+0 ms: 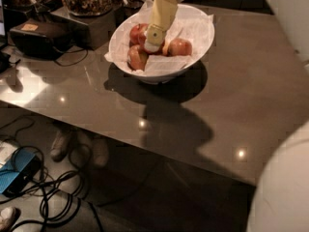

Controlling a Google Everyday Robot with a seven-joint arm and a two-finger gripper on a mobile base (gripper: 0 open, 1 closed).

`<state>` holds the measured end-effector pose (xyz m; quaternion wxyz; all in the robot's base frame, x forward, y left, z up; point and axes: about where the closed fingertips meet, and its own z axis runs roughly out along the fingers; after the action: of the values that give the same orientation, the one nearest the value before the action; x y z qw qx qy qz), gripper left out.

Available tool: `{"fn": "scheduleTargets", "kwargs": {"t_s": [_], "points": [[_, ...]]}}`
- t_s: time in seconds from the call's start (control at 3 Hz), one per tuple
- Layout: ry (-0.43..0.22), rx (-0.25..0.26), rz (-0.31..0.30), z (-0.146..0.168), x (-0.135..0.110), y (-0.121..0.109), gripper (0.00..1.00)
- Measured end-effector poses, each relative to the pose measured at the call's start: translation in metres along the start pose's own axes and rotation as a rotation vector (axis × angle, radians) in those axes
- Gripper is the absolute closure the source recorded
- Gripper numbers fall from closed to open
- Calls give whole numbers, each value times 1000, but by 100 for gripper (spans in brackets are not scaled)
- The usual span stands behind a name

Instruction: Pick apple from white bowl

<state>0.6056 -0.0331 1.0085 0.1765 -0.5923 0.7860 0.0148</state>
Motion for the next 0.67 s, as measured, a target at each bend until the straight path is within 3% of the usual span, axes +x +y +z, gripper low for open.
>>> {"fn": "scheduleTargets", "kwargs": {"t_s": [0.33,0.67], "points": [[-41,31,3,-3,-10,-11,0],[-64,26,88,8,-14,-23,0]]}}
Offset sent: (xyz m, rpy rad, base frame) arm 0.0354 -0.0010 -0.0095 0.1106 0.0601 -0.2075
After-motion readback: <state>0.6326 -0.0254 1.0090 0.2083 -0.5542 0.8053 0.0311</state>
